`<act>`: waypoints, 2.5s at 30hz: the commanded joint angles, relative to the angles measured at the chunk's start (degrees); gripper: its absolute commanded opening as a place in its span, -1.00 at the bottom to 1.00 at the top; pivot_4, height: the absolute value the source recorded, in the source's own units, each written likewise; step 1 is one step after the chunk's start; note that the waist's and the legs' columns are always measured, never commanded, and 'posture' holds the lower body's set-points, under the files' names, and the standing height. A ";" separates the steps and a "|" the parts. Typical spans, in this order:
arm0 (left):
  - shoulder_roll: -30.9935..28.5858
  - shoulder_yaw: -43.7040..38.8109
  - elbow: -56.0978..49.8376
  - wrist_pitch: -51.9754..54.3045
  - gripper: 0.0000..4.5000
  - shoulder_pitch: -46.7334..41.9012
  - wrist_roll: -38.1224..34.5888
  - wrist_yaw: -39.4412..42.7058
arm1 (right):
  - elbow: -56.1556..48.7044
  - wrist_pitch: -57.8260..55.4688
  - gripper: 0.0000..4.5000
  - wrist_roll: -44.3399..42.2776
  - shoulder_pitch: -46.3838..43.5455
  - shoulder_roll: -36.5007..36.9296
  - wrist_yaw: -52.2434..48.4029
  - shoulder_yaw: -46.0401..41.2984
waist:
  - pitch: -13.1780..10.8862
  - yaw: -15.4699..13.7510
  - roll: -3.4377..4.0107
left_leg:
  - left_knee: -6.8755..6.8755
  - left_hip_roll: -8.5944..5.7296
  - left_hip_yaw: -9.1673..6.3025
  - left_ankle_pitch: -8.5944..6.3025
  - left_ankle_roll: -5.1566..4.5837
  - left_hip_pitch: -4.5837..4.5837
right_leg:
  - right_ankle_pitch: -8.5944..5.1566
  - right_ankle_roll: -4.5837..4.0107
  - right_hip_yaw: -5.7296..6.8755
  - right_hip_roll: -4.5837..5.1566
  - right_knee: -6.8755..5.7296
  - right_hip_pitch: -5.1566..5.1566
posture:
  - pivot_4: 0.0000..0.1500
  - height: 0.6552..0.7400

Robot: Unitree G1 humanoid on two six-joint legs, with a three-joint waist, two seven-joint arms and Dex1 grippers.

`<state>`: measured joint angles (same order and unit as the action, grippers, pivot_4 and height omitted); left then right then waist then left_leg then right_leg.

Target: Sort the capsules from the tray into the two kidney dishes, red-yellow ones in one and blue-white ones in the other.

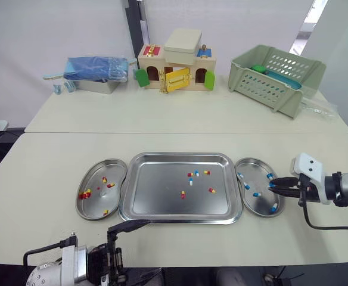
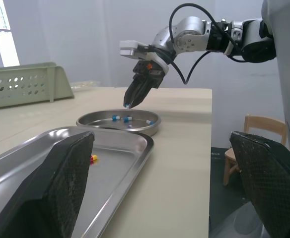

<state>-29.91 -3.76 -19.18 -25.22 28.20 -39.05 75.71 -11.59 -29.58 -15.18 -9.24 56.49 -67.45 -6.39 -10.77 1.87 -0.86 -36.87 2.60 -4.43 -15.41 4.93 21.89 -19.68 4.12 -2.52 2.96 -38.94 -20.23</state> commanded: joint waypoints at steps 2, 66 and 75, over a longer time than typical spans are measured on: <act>0.77 -0.68 -0.68 -0.49 1.00 0.91 0.31 -1.00 | -0.04 1.19 -0.63 -0.63 -1.46 0.77 -0.10 0.17 | 0.00 0.00 0.00 | 0.00 0.00 0.00 0.00 0.00 0.00 | 0.00 0.00 -0.01 0.00 0.00 0.00 | 1.00 1.00; -34.26 -41.50 29.31 39.28 1.00 -5.04 3.02 -15.04 | 33.49 21.38 0.98 -5.78 -0.60 4.57 -13.85 -11.19 | -0.08 0.57 0.05 | 0.12 0.01 0.07 0.01 0.01 -0.09 | -0.02 -0.04 -0.01 -0.01 -0.06 -0.06 | 1.00 1.00; -34.93 -38.61 37.28 37.00 1.00 -13.33 8.66 -8.98 | 31.88 20.49 0.98 -6.30 0.36 4.69 -13.24 -11.41 | -0.10 0.85 0.09 | 0.13 0.03 0.07 0.01 0.01 -0.06 | -0.02 -0.03 -0.01 0.00 -0.05 -0.07 | 1.00 1.00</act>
<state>-63.97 -41.96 17.90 12.60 15.48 -31.11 65.90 21.86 -9.23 -20.89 -9.30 60.49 -80.93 -16.54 -10.87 2.71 -0.76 -36.74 2.63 -4.36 -15.40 4.94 21.83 -19.70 4.09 -2.52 2.96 -38.99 -20.30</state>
